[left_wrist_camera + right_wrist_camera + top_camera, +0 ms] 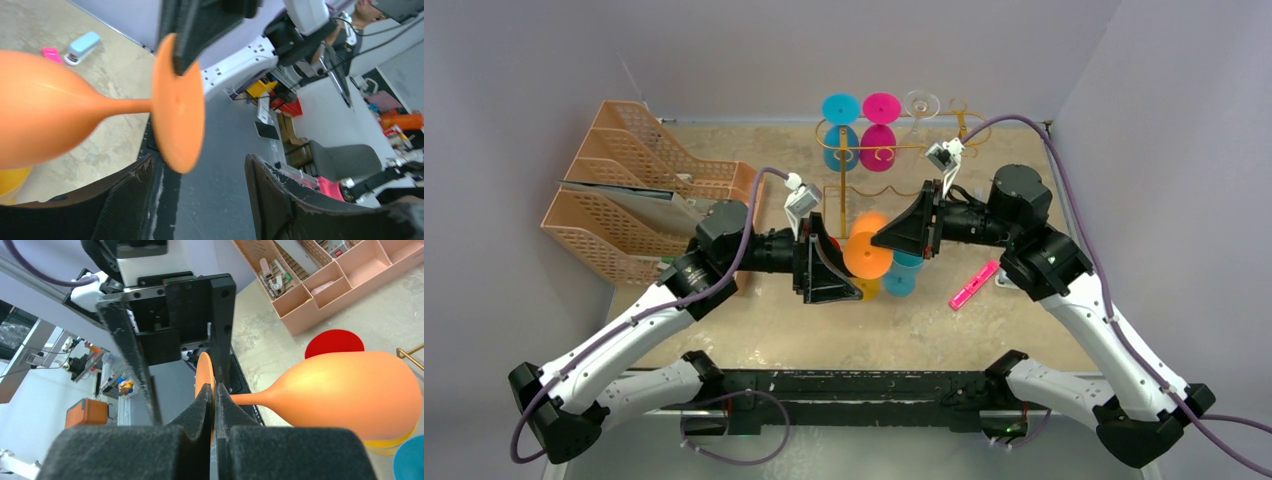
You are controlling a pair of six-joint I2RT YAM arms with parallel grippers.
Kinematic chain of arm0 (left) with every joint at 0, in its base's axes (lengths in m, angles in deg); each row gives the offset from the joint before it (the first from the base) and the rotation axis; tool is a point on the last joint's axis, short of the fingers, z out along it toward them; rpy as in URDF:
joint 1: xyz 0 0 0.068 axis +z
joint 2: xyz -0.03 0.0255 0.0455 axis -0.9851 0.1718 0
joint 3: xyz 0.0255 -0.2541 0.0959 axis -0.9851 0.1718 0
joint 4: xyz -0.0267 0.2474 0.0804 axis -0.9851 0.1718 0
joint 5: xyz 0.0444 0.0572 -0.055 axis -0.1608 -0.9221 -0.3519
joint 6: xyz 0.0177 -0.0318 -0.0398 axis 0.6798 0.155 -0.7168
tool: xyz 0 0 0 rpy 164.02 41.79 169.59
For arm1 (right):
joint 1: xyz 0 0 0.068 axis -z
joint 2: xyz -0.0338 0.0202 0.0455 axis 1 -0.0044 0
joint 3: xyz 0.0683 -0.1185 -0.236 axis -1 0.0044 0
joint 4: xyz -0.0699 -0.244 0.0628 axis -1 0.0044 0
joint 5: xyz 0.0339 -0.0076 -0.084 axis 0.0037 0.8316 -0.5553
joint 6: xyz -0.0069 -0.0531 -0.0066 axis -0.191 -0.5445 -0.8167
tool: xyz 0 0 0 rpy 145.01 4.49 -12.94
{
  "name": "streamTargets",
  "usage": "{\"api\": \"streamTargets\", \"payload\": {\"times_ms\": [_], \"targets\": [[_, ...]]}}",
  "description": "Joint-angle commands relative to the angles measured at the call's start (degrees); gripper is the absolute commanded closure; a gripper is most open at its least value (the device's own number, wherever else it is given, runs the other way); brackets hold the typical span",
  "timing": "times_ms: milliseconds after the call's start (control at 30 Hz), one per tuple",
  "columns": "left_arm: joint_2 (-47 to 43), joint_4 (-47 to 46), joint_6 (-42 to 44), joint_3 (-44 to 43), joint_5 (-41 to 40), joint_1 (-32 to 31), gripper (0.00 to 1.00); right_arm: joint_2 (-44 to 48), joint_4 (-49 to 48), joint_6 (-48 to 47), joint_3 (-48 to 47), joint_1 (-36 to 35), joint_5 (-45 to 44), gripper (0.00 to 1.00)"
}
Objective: Take the wine glass off the wine glass rack
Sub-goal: Place the wine glass at the center of the board.
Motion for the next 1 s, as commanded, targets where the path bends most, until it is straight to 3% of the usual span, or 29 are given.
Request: {"api": "streamTargets", "payload": {"times_ms": [0, 267, 567, 667, 767, 967], "targets": [[-0.50, -10.45, -2.02, 2.45, -6.22, -0.35, 0.38, -0.06, 0.28, -1.20, -2.91, -0.24, 3.81, 1.00], [-0.65, -15.51, -5.73, 4.68, -6.44, -0.35, 0.57, 0.99, -1.51, -0.17, -0.29, -0.26, 3.85, 1.00], [-0.85, -16.52, -5.80, 5.03, -5.48, -0.35, 0.98, 1.00, -1.78, 0.38, -0.39, -0.25, 4.81, 1.00], [-1.46, -16.54, -5.86, 4.89, -5.31, -0.35, 0.97, 1.47, -2.14, 0.52, -0.11, -0.24, 4.73, 1.00], [-1.91, -16.54, -5.78, 4.77, -5.29, -0.35, 0.84, 1.79, -2.91, 1.10, 0.12, -0.24, 4.79, 1.00], [-1.77, -16.36, -6.01, 4.59, -4.61, -0.35, 0.84, 2.73, -3.39, 1.47, 0.87, -0.24, 3.80, 1.00]]}}
